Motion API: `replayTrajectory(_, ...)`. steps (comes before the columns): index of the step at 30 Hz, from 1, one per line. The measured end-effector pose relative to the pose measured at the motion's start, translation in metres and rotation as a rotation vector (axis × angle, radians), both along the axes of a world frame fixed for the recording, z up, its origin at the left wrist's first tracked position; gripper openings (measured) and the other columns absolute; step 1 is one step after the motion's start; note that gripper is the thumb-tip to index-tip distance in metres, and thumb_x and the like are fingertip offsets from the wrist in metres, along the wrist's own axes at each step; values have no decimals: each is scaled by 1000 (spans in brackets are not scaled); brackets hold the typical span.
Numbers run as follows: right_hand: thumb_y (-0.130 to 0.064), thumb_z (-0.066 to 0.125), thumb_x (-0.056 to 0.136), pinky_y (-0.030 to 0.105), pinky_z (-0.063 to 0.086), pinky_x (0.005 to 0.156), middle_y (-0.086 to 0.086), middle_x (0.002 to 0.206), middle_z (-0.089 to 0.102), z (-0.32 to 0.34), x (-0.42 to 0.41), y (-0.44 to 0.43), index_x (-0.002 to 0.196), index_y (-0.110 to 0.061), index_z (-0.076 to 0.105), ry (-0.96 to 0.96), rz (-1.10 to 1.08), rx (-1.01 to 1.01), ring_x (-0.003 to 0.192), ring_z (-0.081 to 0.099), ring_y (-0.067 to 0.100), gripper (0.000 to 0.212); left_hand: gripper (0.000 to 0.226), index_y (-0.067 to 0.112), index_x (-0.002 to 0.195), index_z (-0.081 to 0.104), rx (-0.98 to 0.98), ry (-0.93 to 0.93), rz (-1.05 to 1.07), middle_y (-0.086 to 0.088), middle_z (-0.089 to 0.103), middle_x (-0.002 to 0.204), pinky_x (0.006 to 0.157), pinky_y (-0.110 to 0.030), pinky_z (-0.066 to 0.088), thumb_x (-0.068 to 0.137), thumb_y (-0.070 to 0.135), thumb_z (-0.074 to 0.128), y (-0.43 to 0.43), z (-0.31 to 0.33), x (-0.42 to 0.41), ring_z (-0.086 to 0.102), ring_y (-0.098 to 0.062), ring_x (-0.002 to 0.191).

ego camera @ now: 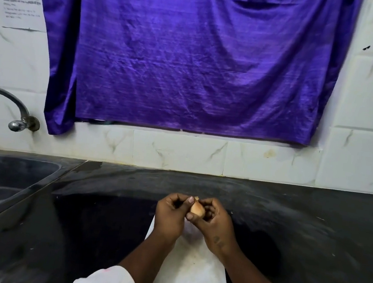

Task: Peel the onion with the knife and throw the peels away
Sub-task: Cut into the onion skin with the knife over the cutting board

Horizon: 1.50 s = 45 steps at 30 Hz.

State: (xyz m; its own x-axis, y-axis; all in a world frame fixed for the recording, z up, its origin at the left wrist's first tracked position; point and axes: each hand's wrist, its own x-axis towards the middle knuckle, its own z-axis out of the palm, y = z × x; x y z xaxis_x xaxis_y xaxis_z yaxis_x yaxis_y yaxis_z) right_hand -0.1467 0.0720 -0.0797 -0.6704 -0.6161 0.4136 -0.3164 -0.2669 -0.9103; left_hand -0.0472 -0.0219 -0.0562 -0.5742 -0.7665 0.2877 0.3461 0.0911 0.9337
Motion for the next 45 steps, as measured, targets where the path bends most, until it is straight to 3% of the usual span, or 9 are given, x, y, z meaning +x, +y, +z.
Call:
replayTrajectory(5, -30, 93, 65, 45, 63, 78, 5, 97, 75, 35, -3, -8, 100, -27, 64, 24, -9, -79, 93, 72, 26, 45, 6, 2, 91, 75, -48, 60, 45, -17, 80, 88, 74, -42, 64, 95, 5, 71, -10, 24, -12, 77, -27, 83)
replayTrajectory(13, -18, 95, 63, 49, 63, 78, 9, 107, 69, 56, -22, -27, 104, -23, 61, 91, 4, -214, 100, 70, 31, 54, 6, 5, 86, 72, -303, 78, -31, -16, 75, 85, 74, -36, 62, 92, 5, 75, -42, 50, -33, 73, -31, 86)
replayTrajectory(18, -17, 90, 70, 36, 62, 80, -5, 107, 73, 47, -27, -28, 102, -34, 64, 83, 35, -197, 100, 73, 20, 44, 12, 3, 87, 73, -302, 139, 36, -14, 76, 83, 71, -34, 61, 98, 4, 67, -42, 39, -42, 73, -32, 82)
replayTrajectory(23, -38, 93, 61, 44, 61, 85, 2, 111, 74, 51, -25, -29, 100, -34, 68, 48, 72, -253, 104, 72, 27, 47, 13, 0, 87, 68, -242, 230, 74, -7, 74, 77, 66, -26, 59, 98, -1, 63, -35, 45, -40, 71, -16, 75)
replayTrajectory(28, -43, 94, 60, 41, 62, 78, 6, 113, 75, 56, -27, -23, 105, -25, 70, -36, 203, -283, 105, 73, 30, 54, 18, 6, 85, 67, -142, 269, 41, 3, 70, 73, 54, -32, 57, 100, 2, 59, -28, 49, -32, 66, -15, 68)
replayTrajectory(33, -40, 92, 65, 40, 61, 74, 17, 118, 74, 54, -39, -10, 115, -7, 68, -157, 372, -203, 94, 75, 33, 65, 20, 5, 85, 60, -59, 196, -166, -1, 66, 65, 42, -30, 56, 103, 10, 54, -20, 50, -22, 65, -15, 52)
replayTrajectory(39, -27, 75, 83, 38, 63, 78, 29, 123, 68, 44, -44, -4, 127, 1, 60, -451, 594, -108, 95, 74, 39, 54, 22, 12, 86, 60, -39, 27, -299, -6, 63, 75, 51, -28, 52, 103, 24, 54, -34, 38, -23, 61, -16, 64)
replayTrajectory(42, -21, 58, 96, 45, 62, 90, 26, 123, 70, 34, -39, -7, 130, -1, 58, -516, 576, -19, 102, 73, 40, 40, 21, 3, 93, 60, -110, -88, -294, 2, 60, 66, 51, -17, 49, 107, 15, 51, -44, 33, -22, 55, -4, 56)
replayTrajectory(45, -24, 67, 91, 52, 57, 97, 22, 121, 73, 19, -42, -15, 128, -7, 61, -478, 443, 89, 104, 73, 40, 41, 27, -9, 94, 59, -171, -243, -189, -3, 67, 71, 54, -18, 54, 108, 12, 51, -56, 19, -28, 64, -3, 59)
